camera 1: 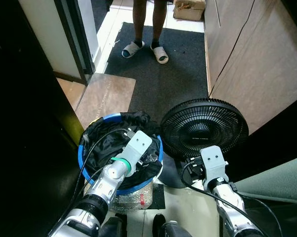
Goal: Clothes washing
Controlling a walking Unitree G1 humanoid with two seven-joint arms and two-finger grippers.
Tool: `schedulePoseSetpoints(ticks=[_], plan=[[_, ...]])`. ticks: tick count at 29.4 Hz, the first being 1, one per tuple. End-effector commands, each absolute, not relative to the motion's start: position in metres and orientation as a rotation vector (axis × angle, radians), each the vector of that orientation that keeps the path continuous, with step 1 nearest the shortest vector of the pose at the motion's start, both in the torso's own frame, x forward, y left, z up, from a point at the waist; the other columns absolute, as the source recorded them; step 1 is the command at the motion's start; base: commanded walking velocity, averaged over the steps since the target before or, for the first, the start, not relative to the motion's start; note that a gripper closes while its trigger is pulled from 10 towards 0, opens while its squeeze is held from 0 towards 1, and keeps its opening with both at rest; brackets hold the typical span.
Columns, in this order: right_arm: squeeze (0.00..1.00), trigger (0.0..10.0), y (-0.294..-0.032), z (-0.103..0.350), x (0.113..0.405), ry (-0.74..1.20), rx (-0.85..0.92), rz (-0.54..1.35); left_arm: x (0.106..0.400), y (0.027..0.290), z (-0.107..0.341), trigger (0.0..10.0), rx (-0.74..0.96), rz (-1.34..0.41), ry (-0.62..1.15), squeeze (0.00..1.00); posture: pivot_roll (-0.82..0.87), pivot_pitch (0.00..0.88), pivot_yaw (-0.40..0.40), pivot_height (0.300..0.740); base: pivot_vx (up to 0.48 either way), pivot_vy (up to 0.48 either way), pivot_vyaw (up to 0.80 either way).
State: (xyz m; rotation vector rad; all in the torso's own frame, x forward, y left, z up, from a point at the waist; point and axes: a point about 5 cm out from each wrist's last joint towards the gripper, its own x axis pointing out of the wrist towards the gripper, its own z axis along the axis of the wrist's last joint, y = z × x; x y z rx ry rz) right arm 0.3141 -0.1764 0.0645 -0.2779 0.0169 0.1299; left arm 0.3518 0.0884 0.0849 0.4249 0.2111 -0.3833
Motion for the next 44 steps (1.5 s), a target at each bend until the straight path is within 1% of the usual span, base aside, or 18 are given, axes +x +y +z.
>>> schedulePoseSetpoints(ticks=[1, 2, 5, 10, 11, 12, 13, 17, 18, 20, 21, 24, 25, 27, 30, 36, 37, 44], plan=[[0.00, 10.0, -0.177, 0.053, 0.306, 0.065, -0.273, 0.134, 0.347, 0.096, 0.071, 10.0, 0.431, -0.371, 0.277, 1.00, 0.03, 0.313, 0.044, 0.740, 0.000, 0.000, 0.00], [0.00, 10.0, -0.177, 0.053, 0.306, 0.065, -0.273, 0.134, 0.347, 0.096, 0.071, 10.0, 0.431, -0.371, 0.277, 1.00, 0.03, 0.313, 0.044, 0.740, 0.000, 0.000, 0.00], [0.00, 10.0, -0.170, 0.056, 0.310, 0.062, -0.278, 0.166, 0.351, 0.113, 0.073, 10.0, 0.451, -0.325, 0.296, 1.00, 0.04, 0.341, 0.029, 0.740, 0.000, 0.000, 0.00], [0.00, 10.0, -0.167, 0.058, 0.313, 0.060, -0.281, 0.183, 0.355, 0.120, 0.076, 10.0, 0.459, -0.298, 0.295, 1.00, 0.04, 0.350, 0.022, 0.740, 0.000, 0.000, 0.00], [0.00, 10.0, -0.164, 0.059, 0.314, 0.059, -0.285, 0.194, 0.358, 0.125, 0.080, 10.0, 0.461, -0.278, 0.293, 0.51, 0.04, 0.351, 0.021, 0.740, 0.000, 0.000, 0.00], [0.00, 10.0, -0.164, 0.059, 0.314, 0.059, -0.285, 0.194, 0.358, 0.125, 0.080, 10.0, 0.461, -0.278, 0.293, 0.51, 0.04, 0.351, 0.021, 0.740, 0.000, 0.000, 0.00], [0.00, 10.0, -0.160, 0.060, 0.315, 0.061, -0.287, 0.208, 0.363, 0.131, 0.083, 10.0, 0.460, -0.257, 0.298, 0.00, 0.04, 0.360, 0.009, 0.740, 0.000, 0.000, 0.00], [0.00, 10.0, -0.157, 0.060, 0.317, 0.066, -0.289, 0.218, 0.365, 0.138, 0.085, 10.0, 0.458, -0.238, 0.309, 0.00, 0.05, 0.362, 0.005, 0.740, 0.000, 0.000, 0.00], [0.00, 10.0, -0.155, 0.060, 0.318, 0.072, -0.291, 0.226, 0.366, 0.146, 0.084, 10.0, 0.454, -0.213, 0.333, 0.00, 0.05, 0.363, -0.002, 0.740, 0.000, 0.000, 0.00], [0.00, 10.0, -0.155, 0.060, 0.318, 0.072, -0.291, 0.226, 0.366, 0.146, 0.084, 10.0, 0.454, -0.213, 0.333, 0.00, 0.05, 0.363, -0.002, 0.740, 0.000, 0.000, 0.00], [0.00, 10.0, -0.153, 0.060, 0.319, 0.076, -0.294, 0.236, 0.365, 0.157, 0.081, 10.0, 0.466, -0.185, 0.360, 0.00, 0.05, 0.365, -0.007, 0.740, 0.000, 0.000, 0.00], [0.00, 10.0, -0.153, 0.060, 0.319, 0.076, -0.294, 0.236, 0.365, 0.157, 0.081, 10.0, 0.466, -0.185, 0.360, 0.00, 0.05, 0.365, -0.007, 0.740, 0.000, 0.000, 0.00], [0.00, 10.0, -0.151, 0.061, 0.320, 0.075, -0.297, 0.243, 0.361, 0.167, 0.075, 10.0, 0.472, -0.163, 0.394, 0.00, 0.04, 0.368, -0.014, 0.740, 0.000, 0.000, 0.00], [0.00, 10.0, -0.151, 0.061, 0.320, 0.075, -0.297, 0.243, 0.361, 0.167, 0.075, 10.0, 0.472, -0.163, 0.394, 0.00, 0.04, 0.368, -0.014, 0.740, 0.000, 0.000, 0.00], [0.00, 10.0, -0.152, 0.065, 0.321, 0.064, -0.301, 0.254, 0.348, 0.182, 0.058, 10.0, 0.449, -0.147, 0.448, 0.00, 0.03, 0.398, -0.027, 0.740, 0.000, 0.000, 0.00], [0.00, 10.0, -0.153, 0.068, 0.320, 0.056, -0.305, 0.261, 0.339, 0.184, 0.046, 10.0, 0.426, -0.158, 0.479, 0.00, 0.03, 0.424, -0.029, 0.740, 0.000, 0.000, 0.00], [0.00, 10.0, -0.154, 0.068, 0.318, 0.054, -0.306, 0.265, 0.332, 0.185, 0.037, 10.0, 0.453, -0.176, 0.505, 0.00, 0.03, 0.436, -0.029, 0.740, 0.000, 0.000, 0.00], [0.00, 10.0, -0.155, 0.069, 0.316, 0.050, -0.305, 0.266, 0.327, 0.189, 0.031, 10.0, 0.471, -0.182, 0.526, 0.00, 0.02, 0.455, -0.025, 0.740, 0.000, 0.000, 0.00]])
